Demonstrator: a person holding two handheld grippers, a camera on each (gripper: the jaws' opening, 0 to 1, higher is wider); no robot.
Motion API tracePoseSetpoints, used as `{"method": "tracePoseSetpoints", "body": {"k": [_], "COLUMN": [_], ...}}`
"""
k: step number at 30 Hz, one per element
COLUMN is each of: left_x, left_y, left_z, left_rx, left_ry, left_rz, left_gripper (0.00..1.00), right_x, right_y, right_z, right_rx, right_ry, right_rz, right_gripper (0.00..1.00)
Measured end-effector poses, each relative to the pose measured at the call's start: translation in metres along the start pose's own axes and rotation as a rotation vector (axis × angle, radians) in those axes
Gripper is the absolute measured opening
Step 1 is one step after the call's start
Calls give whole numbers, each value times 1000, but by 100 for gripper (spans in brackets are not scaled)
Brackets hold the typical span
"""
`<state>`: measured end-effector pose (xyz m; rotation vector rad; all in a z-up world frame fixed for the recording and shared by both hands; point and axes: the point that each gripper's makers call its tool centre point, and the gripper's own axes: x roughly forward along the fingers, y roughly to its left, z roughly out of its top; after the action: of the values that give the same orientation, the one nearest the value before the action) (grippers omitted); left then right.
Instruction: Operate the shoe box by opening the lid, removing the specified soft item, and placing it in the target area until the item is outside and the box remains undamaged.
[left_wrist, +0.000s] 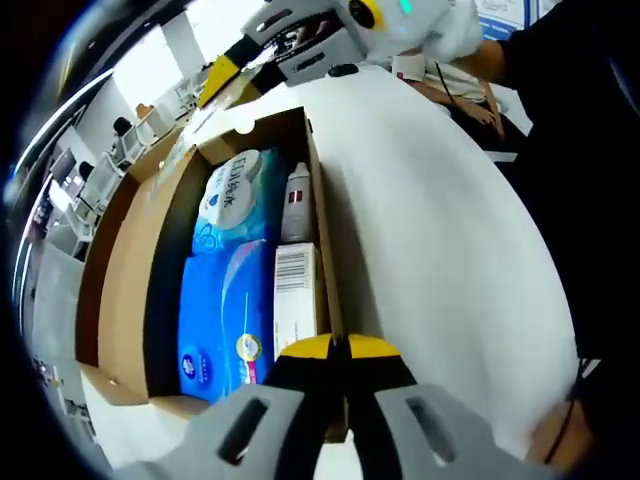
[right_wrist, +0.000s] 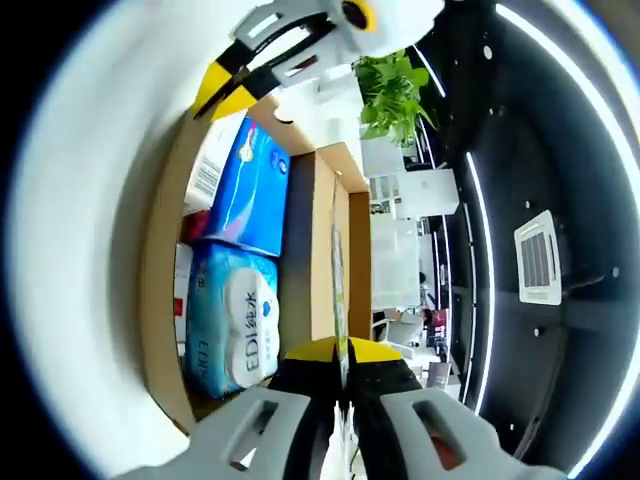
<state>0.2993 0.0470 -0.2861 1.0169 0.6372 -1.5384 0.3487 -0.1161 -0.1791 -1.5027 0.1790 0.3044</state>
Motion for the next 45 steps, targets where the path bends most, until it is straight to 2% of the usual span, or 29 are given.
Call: {"method": "tracePoseSetpoints", "body": {"k": [6,11,20,27,32,45], "left_x": [0,1,2,3,3,4], "left_y": [0,0,-1,-1,-1,-1], "left_z": [-1,-2,-4,-5,-5,-6], "left_rx": [1,3,-6,-7,-6,-7], "left_ry": [6,12,24,33,35,44], "left_rz": [0,0,-3,-2,-3,-2], "left_gripper": [3,3,3,3,3,3], "right_x": [-22,-39,-53,-54,-52,-45], "right_y": [-18,-26,-20,-10,-4,9], "right_z": [-26,-60,-108,-146,-162,-180], "right_rx": [9,19,44,65,51,52], "right_ry": [42,99,169,222,239,227], "right_rz": [-45,-70,-61,-32,-13,35], "right_gripper": [1,1,1,1,1,1]}}
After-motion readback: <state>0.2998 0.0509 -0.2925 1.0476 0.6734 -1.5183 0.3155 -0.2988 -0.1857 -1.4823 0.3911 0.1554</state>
